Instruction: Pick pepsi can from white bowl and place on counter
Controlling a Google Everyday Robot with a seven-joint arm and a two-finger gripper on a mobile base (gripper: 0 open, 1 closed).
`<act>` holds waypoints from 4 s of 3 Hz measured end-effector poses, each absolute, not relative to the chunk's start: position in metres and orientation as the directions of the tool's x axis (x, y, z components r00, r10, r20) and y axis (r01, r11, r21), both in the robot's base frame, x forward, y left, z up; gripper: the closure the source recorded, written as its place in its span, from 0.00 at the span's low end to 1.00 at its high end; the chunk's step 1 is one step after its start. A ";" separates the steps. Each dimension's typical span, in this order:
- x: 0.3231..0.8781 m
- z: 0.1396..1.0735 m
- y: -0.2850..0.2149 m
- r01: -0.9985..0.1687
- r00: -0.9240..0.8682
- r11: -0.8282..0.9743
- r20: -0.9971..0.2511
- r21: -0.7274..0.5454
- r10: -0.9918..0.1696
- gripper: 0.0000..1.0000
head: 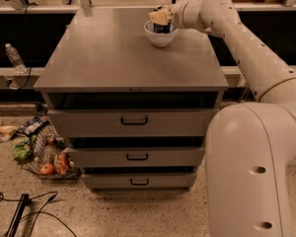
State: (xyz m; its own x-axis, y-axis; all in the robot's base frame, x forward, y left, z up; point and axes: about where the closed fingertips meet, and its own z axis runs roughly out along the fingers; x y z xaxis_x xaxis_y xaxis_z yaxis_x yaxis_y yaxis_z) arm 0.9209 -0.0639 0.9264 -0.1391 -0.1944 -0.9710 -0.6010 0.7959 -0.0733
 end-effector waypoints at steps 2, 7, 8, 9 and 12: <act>0.904 0.966 -0.054 -0.672 -0.054 0.738 -0.989 -0.066 -0.137 0.99; 0.759 0.952 -0.111 -0.715 -0.190 0.696 -0.977 0.072 -0.093 0.75; 0.750 0.936 -0.104 -0.744 -0.163 0.667 -0.981 0.049 -0.109 0.51; 0.747 0.923 -0.099 -0.757 -0.133 0.653 -0.984 0.023 -0.119 0.28; 0.739 0.927 -0.137 -0.767 -0.051 0.639 -0.986 -0.063 -0.159 0.00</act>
Offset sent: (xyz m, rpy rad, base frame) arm -0.0324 0.0030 0.0722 0.1113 -0.1260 0.1570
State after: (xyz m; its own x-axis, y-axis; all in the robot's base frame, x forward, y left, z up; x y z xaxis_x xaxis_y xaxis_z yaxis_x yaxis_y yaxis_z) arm 0.7392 -0.1372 0.9272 -0.0512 -0.1586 -0.9860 -0.7670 0.6386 -0.0629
